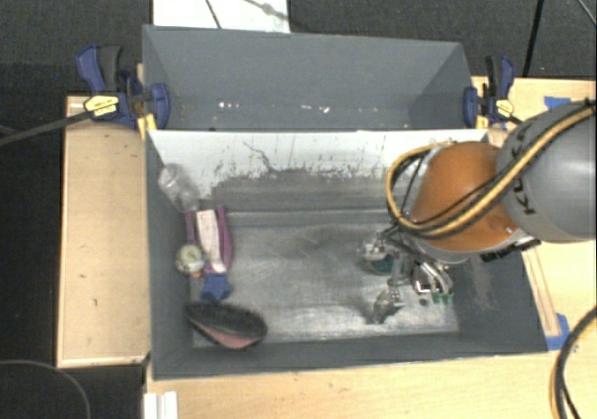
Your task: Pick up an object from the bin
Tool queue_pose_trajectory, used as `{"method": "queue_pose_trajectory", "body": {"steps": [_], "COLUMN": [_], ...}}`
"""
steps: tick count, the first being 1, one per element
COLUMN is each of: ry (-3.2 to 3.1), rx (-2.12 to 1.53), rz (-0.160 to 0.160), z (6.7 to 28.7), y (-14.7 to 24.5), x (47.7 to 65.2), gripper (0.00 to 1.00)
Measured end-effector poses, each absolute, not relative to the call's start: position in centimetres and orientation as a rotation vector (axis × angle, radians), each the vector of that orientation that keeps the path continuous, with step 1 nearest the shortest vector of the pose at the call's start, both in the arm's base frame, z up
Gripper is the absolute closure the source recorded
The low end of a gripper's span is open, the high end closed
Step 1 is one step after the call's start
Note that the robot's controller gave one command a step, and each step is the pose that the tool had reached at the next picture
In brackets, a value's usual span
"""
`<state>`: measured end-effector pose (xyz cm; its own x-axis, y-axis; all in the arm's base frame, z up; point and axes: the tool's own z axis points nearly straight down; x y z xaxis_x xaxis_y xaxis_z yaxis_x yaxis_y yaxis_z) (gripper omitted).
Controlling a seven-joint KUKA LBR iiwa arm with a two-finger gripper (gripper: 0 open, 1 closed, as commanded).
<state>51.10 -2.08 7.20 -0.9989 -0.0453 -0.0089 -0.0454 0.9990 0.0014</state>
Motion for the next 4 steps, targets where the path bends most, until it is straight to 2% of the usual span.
{"method": "queue_pose_trajectory", "body": {"steps": [1, 2, 3, 4], "ry": [3.131, 3.133, 3.128, 3.124], "rx": [-0.081, -0.041, -0.180, -0.169], "rz": [0.001, -0.005, 0.000, 0.000], "z": [7.3, 7.2, 7.2, 7.4], "y": [-3.8, -11.9, -15.1, -15.0], "x": [51.8, 53.7, 56.8, 57.0], "gripper": [0.00, 0.00, 0.00, 1.00]}}
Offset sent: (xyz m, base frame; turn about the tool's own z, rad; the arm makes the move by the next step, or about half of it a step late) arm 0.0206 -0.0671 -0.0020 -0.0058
